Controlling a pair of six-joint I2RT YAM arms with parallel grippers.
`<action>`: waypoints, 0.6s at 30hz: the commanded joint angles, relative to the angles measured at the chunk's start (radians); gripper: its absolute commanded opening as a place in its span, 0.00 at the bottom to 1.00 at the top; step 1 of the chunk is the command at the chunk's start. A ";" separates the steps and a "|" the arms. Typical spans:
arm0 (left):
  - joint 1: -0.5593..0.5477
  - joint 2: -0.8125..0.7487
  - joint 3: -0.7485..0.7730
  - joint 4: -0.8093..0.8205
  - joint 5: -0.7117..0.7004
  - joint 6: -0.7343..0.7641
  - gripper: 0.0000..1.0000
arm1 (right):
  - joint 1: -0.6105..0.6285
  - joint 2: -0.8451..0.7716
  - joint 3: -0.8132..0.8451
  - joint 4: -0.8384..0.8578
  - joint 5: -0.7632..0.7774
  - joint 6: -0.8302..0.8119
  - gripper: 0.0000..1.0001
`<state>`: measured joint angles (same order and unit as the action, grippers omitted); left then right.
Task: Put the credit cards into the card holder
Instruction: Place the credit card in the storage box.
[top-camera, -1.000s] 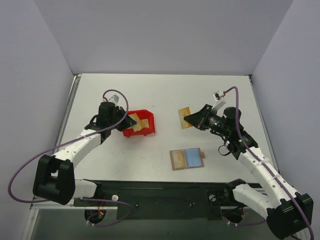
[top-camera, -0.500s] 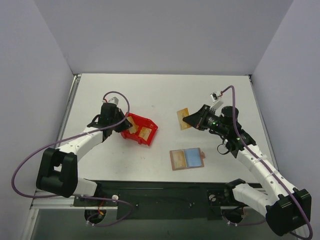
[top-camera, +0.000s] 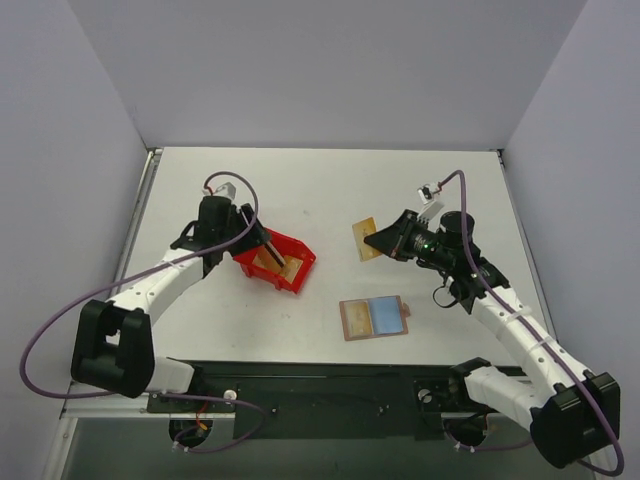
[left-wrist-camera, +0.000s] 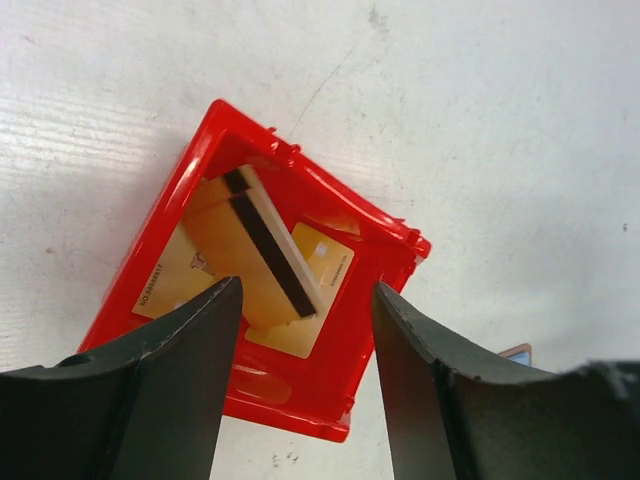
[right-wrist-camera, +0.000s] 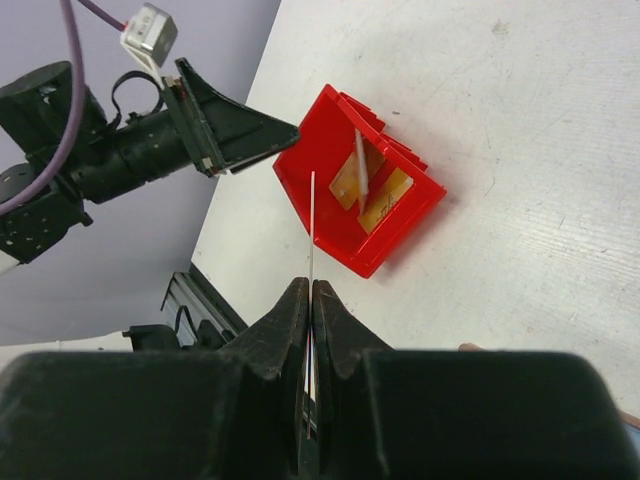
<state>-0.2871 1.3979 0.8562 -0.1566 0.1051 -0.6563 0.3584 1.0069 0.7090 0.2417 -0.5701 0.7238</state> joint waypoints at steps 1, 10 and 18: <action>0.003 -0.092 0.076 -0.021 0.008 0.018 0.64 | -0.010 0.013 0.041 0.041 -0.037 -0.006 0.00; -0.065 -0.230 -0.008 0.343 0.278 -0.097 0.66 | -0.076 0.120 -0.046 0.451 -0.256 0.323 0.00; -0.234 -0.214 -0.003 0.518 0.295 -0.164 0.67 | -0.105 0.226 -0.077 0.794 -0.326 0.588 0.00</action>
<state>-0.4778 1.1786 0.8543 0.1638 0.3481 -0.7570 0.2562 1.2209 0.6304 0.7547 -0.8177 1.1660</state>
